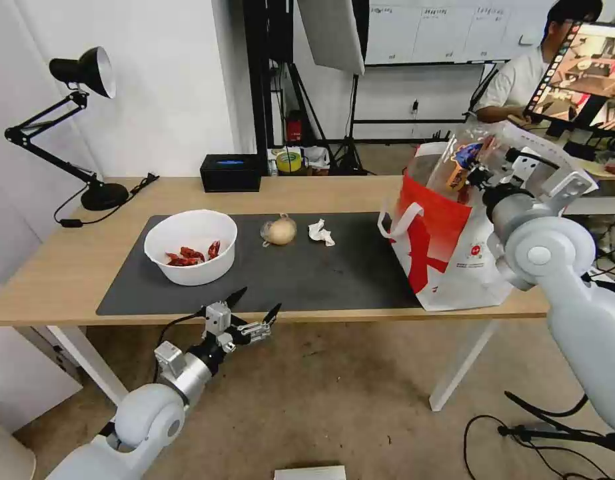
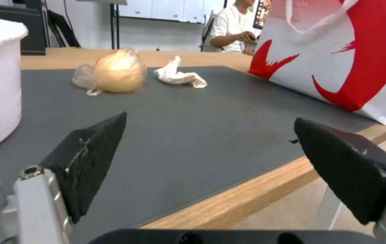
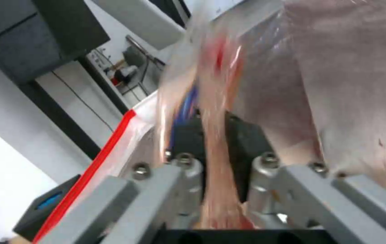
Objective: Pick up the trash from the table and place it into the takeout bag.
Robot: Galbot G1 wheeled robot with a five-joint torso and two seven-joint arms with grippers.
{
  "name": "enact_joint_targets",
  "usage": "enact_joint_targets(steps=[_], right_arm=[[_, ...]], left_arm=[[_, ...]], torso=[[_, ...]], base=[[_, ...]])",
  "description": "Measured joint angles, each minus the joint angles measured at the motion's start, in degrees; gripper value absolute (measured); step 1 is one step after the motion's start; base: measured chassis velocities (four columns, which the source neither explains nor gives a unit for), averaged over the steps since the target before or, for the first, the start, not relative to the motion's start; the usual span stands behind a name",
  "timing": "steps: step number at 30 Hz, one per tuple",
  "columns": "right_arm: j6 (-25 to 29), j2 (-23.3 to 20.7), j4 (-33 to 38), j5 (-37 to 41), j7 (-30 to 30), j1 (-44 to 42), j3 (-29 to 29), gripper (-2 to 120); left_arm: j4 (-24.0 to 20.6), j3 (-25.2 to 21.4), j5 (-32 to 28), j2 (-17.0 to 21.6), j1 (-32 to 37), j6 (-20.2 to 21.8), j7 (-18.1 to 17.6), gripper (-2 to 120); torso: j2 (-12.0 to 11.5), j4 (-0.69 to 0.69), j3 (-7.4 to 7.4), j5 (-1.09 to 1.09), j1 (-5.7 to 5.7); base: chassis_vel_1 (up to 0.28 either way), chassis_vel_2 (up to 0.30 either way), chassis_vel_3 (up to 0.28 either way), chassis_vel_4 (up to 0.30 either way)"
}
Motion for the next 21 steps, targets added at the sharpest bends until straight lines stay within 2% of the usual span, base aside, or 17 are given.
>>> enact_joint_targets(steps=[2,3,6,7,10,11,14,17,18,19,21], right_arm=[[-0.3,-0.1,0.0,1.5,0.1,0.0,0.6,25],[-0.3,-0.1,0.0,1.5,0.1,0.0,0.6,25],[-0.6,-0.1,0.4,1.9,0.1,-0.3,0.8,39],[-0.6,-0.1,0.4,1.9,0.1,-0.3,0.8,39],[-0.9,-0.2,1.1,2.0,-0.6,-0.8,0.9,53],[-0.9,-0.2,1.1,2.0,-0.6,-0.8,0.9,53],[-1.1,-1.3,2.6,1.8,-5.3,-1.0,0.9,70],[-1.0,-1.9,3.3,1.2,-7.6,-1.0,0.8,76],[-0.9,-2.8,4.5,-0.8,-11.4,-1.1,0.5,83],[-0.9,-2.8,4.5,-0.8,-11.4,-1.1,0.5,83],[-0.8,-3.9,6.2,-3.0,-16.3,-2.2,0.4,91]], left_arm=[[-0.2,0.0,0.0,0.2,0.1,0.0,-0.1,100],[-0.2,0.0,0.0,0.2,0.1,0.0,-0.1,100],[-0.4,0.0,0.0,0.5,0.2,0.1,-1.1,100],[-0.4,0.0,0.0,0.5,0.2,0.1,-1.1,100],[-0.7,-0.1,0.0,0.6,0.3,0.1,-1.4,100],[-0.7,-0.1,0.0,0.6,0.3,0.1,-1.4,100],[-1.4,-0.6,0.0,0.9,0.4,0.1,-1.4,100],[-1.5,-0.7,0.0,1.0,0.4,0.1,-1.4,100],[-1.6,-1.1,-0.3,1.1,0.5,0.1,-1.4,100],[-1.6,-1.1,-0.3,1.1,0.5,0.1,-1.4,100],[-1.8,-1.5,-0.7,1.3,0.7,0.0,-1.4,100]], torso=[[0.0,0.00,0.00,0.00,0.00],[0.0,0.00,0.00,0.00,0.00],[0.0,0.00,0.00,0.00,0.00],[0.0,0.00,0.00,0.00,0.00],[0.0,0.00,0.00,0.00,0.00],[0.0,0.00,0.00,0.00,0.00],[0.0,0.00,0.00,0.01,0.00],[0.0,0.00,0.00,0.00,0.00],[0.0,0.00,0.00,0.00,0.00],[0.0,0.00,0.00,0.00,0.00],[0.0,0.01,0.00,-0.01,0.00]], base=[[0.000,0.000,0.000,0.000],[0.000,0.000,0.000,0.000],[0.000,0.000,0.000,0.000],[0.000,0.000,0.000,0.000],[0.000,0.000,0.000,0.000],[0.000,0.000,0.000,0.000],[0.000,0.000,0.000,0.000],[0.000,0.000,0.000,0.000],[0.000,0.000,0.000,0.000],[0.000,0.000,0.000,0.000],[0.000,0.000,0.000,0.000]])
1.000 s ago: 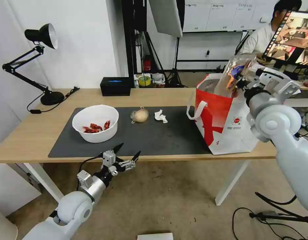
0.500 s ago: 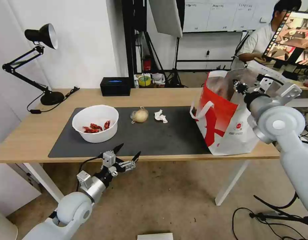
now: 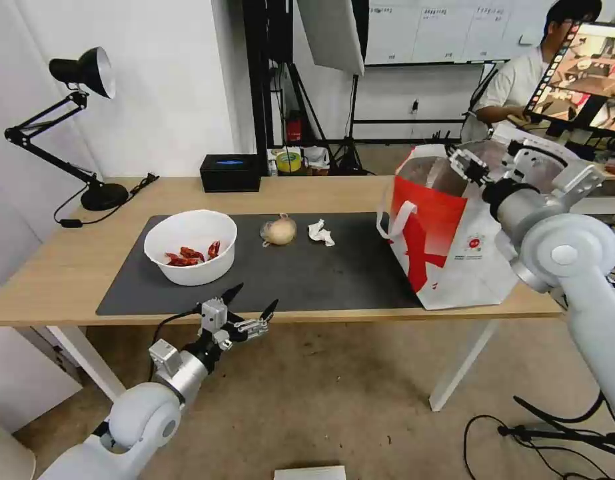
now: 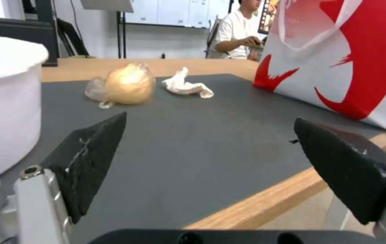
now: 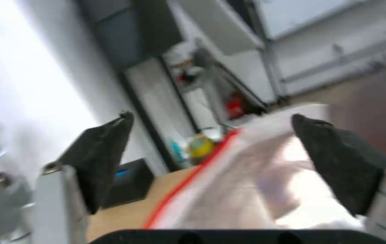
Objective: Pick up the trash from the table and place it into the takeout bag.
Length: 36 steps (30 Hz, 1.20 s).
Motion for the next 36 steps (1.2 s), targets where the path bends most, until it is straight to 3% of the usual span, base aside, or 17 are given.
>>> enact_joint_targets(steps=[1,2,5,10,13,17,19,26,36], right_arm=[[0.3,-0.9,1.4,-2.3,-4.9,-1.6,0.0,96],[0.3,-0.9,1.4,-2.3,-4.9,-1.6,0.0,96],[2.0,-3.4,5.0,-13.3,-16.8,-6.9,-0.2,100],[2.9,-5.2,8.4,-18.7,-22.7,-12.2,0.8,100],[4.2,-6.4,11.7,-22.5,-25.8,-21.3,2.9,100],[5.5,-6.5,13.1,-25.6,-26.6,-27.0,3.7,100],[8.2,-4.5,13.7,-31.2,-26.4,-33.3,3.1,100],[15.0,0.5,13.5,-37.6,-22.8,-42.5,2.2,100],[22.0,6.0,9.5,-42.8,-20.0,-48.6,0.7,100]], left_arm=[[-0.2,-0.4,-0.1,0.1,0.2,-0.1,0.0,100],[-0.2,-0.4,-0.1,0.1,0.2,-0.1,0.0,100],[-0.3,-1.8,-0.2,0.4,0.9,-0.4,0.1,100],[-0.3,-3.7,-0.1,0.7,2.4,-1.1,0.3,100],[-0.3,-6.3,0.4,0.9,4.5,-1.9,1.2,100],[-0.3,-7.8,0.7,0.8,5.3,-2.3,1.6,100],[0.0,-10.1,0.8,0.3,7.1,-3.3,2.2,100],[1.1,-12.4,0.9,-0.4,9.4,-4.8,3.4,100],[2.9,-14.7,1.6,-2.1,12.3,-6.5,4.2,100]], torso=[[0.0,0.00,0.00,0.01,-0.01],[0.0,0.00,0.00,0.01,-0.01],[0.0,-0.01,0.00,0.02,-0.01],[0.0,0.00,0.00,0.00,-0.01],[0.0,0.00,-0.01,0.00,-0.01],[0.0,-0.01,-0.01,0.01,-0.01],[0.0,0.00,-0.01,0.01,-0.01],[0.0,-0.02,-0.01,0.01,-0.01],[0.0,-0.01,-0.01,0.01,-0.01]], base=[[0.000,0.000,0.000,0.000],[0.000,0.000,0.000,0.000],[0.000,0.000,0.000,0.000],[0.000,0.000,0.000,0.000],[0.000,0.000,0.000,0.000],[0.000,0.000,0.000,0.000],[0.000,0.000,0.000,0.000],[0.000,0.000,0.000,0.000],[0.000,0.000,0.000,0.000]])
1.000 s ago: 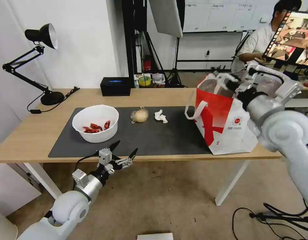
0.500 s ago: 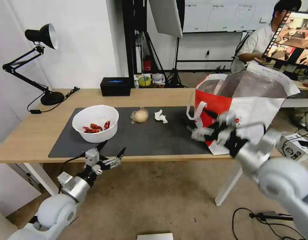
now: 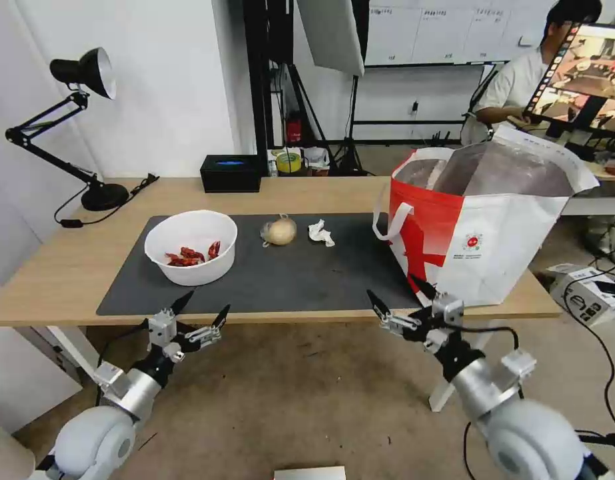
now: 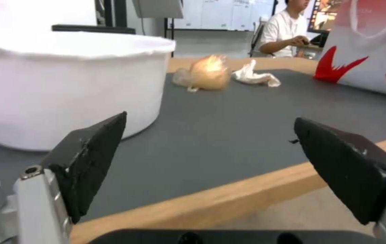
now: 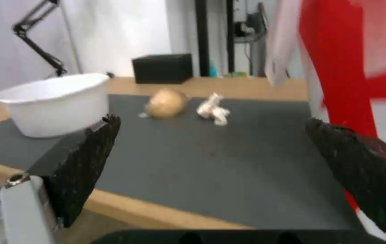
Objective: Pick up the trash from the table and place it into the takeout bag.
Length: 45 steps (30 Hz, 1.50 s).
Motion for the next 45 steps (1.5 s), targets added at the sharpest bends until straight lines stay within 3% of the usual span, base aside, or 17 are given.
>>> enact_joint_targets(steps=[12,32,36,39,45], right_arm=[[2.2,5.4,-5.2,-2.2,0.8,-0.3,-5.0,100],[2.1,7.1,-6.8,-3.6,0.8,0.4,-7.4,100],[-1.6,6.8,-4.0,-3.9,3.4,2.0,-8.8,100],[-8.2,5.5,-1.1,-1.5,5.5,7.4,-10.6,100],[-12.9,2.5,-2.5,1.3,7.3,17.0,-15.1,100]], left_arm=[[1.7,-1.2,1.5,-2.1,2.8,-2.4,-0.1,100],[1.2,-2.0,2.4,-3.7,4.1,-2.8,-0.1,100],[0.3,-2.0,2.4,-4.0,4.7,-2.8,0.0,100],[-0.6,-2.0,2.7,-4.2,4.8,-2.7,0.0,100],[-1.3,-1.5,3.1,-5.0,4.5,-2.4,0.0,100]], torso=[[0.0,0.01,0.00,0.00,0.00],[0.0,0.00,0.00,0.00,0.00],[0.0,-0.01,0.00,0.01,0.00],[0.0,0.00,0.00,0.00,0.00],[0.0,0.00,0.02,0.01,0.01]], base=[[0.000,0.000,0.000,0.000],[0.000,0.000,0.000,0.000],[0.000,0.000,0.000,0.000],[0.000,0.000,0.000,0.000],[0.000,0.000,0.000,0.000]])
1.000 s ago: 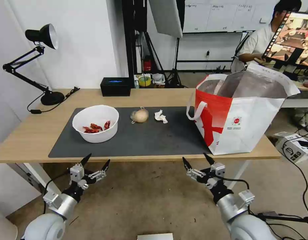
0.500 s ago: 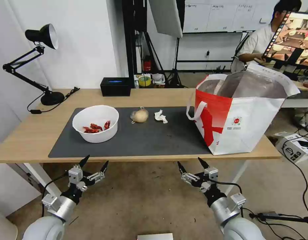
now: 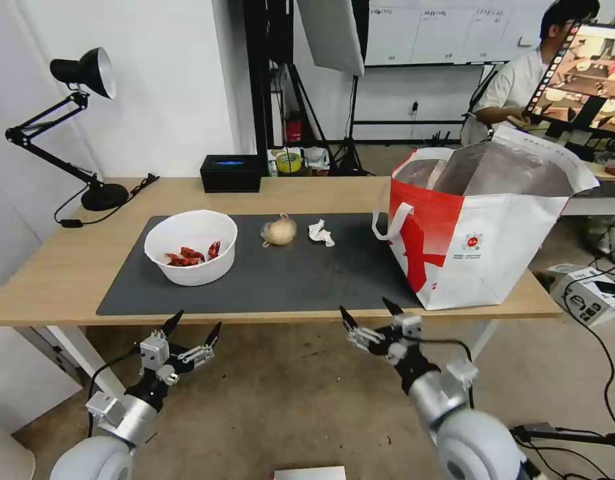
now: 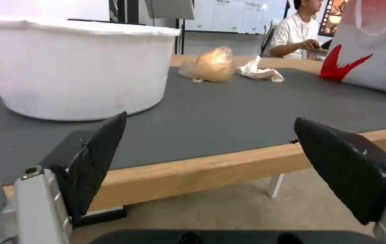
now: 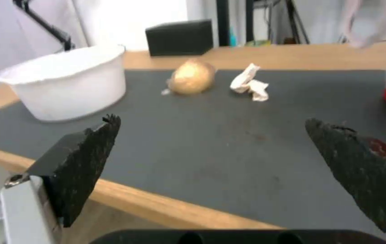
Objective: Pick up the trash from the table and place it into the takeout bag.
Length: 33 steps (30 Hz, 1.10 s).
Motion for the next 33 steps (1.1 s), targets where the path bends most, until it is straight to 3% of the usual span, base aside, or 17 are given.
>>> enact_joint_targets(steps=[7,10,14,20,33], right_arm=[[-3.6,-0.7,-5.0,3.9,4.2,14.1,-9.2,100],[-5.2,1.3,-9.6,5.4,6.9,22.4,-15.7,100],[-6.5,4.4,-14.5,6.7,11.1,29.0,-19.9,100],[-9.3,10.4,-23.7,10.7,21.4,38.5,-22.9,100],[-9.7,20.5,-43.1,11.8,27.1,48.2,-23.6,100]], left_arm=[[-0.4,0.1,0.6,-0.6,-0.2,0.2,0.0,100],[-0.4,-0.3,0.6,-0.6,-0.2,0.2,0.0,100],[-0.5,-0.5,0.6,-0.5,-0.1,0.2,-0.1,100],[-0.2,-0.6,0.6,-0.5,-0.5,0.2,-0.1,100],[1.0,0.5,1.0,-0.2,-1.0,0.1,-0.1,100]], torso=[[0.0,0.01,0.00,-0.01,0.00],[0.0,0.01,0.00,-0.01,0.00],[0.0,0.00,0.00,-0.02,0.00],[0.0,0.01,0.00,-0.02,0.01],[0.0,0.01,0.00,-0.01,0.00]], base=[[0.000,0.000,0.000,0.000],[0.000,0.000,0.000,0.000],[0.000,0.000,0.000,0.000],[0.000,0.000,0.000,0.000],[0.000,0.000,0.000,0.000]])
